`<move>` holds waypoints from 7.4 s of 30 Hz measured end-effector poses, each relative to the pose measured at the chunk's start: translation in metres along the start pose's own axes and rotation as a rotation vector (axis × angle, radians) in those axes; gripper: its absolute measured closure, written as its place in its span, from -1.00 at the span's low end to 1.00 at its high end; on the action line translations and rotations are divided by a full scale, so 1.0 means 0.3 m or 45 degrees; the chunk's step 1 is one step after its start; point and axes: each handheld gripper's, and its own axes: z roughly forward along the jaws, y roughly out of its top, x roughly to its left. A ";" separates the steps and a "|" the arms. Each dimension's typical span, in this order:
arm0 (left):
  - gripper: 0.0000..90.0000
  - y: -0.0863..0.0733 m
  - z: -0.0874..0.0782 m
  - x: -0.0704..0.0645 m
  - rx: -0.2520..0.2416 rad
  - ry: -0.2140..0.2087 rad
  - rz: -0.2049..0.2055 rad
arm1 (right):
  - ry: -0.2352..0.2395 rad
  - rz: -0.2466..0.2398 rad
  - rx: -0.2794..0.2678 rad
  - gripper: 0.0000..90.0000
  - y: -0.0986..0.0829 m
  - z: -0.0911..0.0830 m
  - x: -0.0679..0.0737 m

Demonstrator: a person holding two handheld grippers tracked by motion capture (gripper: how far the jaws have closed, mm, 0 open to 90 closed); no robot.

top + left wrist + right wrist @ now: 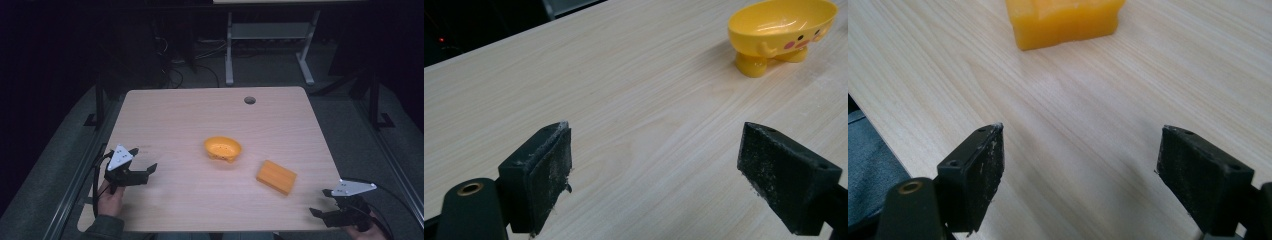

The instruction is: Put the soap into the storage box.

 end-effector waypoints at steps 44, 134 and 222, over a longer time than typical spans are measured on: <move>-0.70 0.001 -0.002 0.005 -0.021 -0.009 -0.016 | 0.088 -0.283 0.211 -0.65 0.417 0.121 0.036; -0.70 0.005 -0.008 0.011 -0.043 -0.012 -0.024 | 0.142 -0.382 0.394 -0.54 0.510 0.310 0.061; -0.70 0.004 -0.009 0.012 -0.036 -0.008 -0.030 | 0.171 -0.533 0.327 -0.54 0.826 0.286 0.071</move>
